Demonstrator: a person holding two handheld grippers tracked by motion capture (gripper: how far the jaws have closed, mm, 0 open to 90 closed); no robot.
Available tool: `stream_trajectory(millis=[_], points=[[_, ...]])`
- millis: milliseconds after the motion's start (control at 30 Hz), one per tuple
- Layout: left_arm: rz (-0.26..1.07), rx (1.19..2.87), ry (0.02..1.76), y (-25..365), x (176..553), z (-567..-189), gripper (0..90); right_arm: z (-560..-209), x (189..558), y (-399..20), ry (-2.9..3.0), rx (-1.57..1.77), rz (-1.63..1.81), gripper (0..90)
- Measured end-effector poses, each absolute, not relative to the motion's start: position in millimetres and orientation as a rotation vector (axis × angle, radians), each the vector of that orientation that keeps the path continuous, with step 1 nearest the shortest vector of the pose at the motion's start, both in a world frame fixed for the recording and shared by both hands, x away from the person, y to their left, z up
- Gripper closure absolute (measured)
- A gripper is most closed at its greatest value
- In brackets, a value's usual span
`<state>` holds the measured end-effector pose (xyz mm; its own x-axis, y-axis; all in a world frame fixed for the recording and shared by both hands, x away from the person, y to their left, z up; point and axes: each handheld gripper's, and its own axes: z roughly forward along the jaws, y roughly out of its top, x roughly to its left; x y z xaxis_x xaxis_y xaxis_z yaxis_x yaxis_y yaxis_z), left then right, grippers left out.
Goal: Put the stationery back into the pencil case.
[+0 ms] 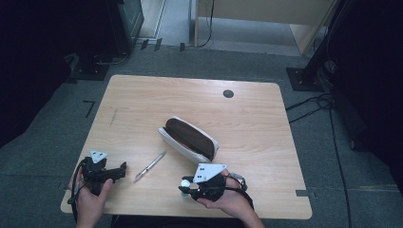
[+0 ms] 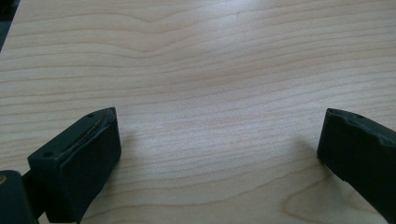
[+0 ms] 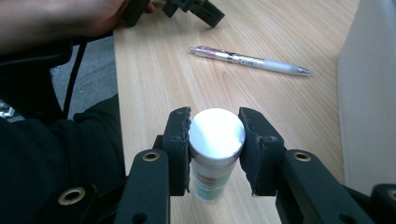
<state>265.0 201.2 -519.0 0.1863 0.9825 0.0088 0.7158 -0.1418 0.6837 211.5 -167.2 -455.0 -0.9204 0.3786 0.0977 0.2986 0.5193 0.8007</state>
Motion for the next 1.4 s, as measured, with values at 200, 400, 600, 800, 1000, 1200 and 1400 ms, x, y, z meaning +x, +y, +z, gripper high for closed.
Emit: stream_trajectory(millis=[200, 400, 600, 800, 1000, 1200, 1400], points=[[0.637, 1.922, 1.587, 201.2, 265.0, -519.0, 0.0, -452.6, 213.2, -169.8, 2.637, 0.627, 1.394, 65.3], [0.637, 1.922, 1.587, 201.2, 265.0, -519.0, 0.0, -448.2, 213.9, -173.6, 2.606, 0.651, 1.424, 65.4], [0.637, 1.923, 1.587, 201.2, 265.0, -519.0, 0.0, -440.1, 214.2, -181.3, 2.562, 0.676, 1.462, 65.4], [0.637, 1.922, 1.587, 201.2, 265.0, -519.0, 0.0, -430.9, 215.0, -192.2, 2.501, 0.72, 1.5, 65.4], [0.637, 1.922, 1.587, 201.2, 265.0, -519.0, 0.0, -421.7, 215.9, -204.1, 2.442, 0.747, 1.537, 65.4], [0.637, 1.922, 1.587, 201.2, 265.0, -519.0, 0.0, -412.6, 216.4, -218.1, 2.377, 0.789, 1.583, 65.4], [0.637, 1.922, 1.587, 201.2, 265.0, -519.0, 0.0, -404.4, 216.2, -231.4, 2.328, 0.817, 1.619, 65.4]])
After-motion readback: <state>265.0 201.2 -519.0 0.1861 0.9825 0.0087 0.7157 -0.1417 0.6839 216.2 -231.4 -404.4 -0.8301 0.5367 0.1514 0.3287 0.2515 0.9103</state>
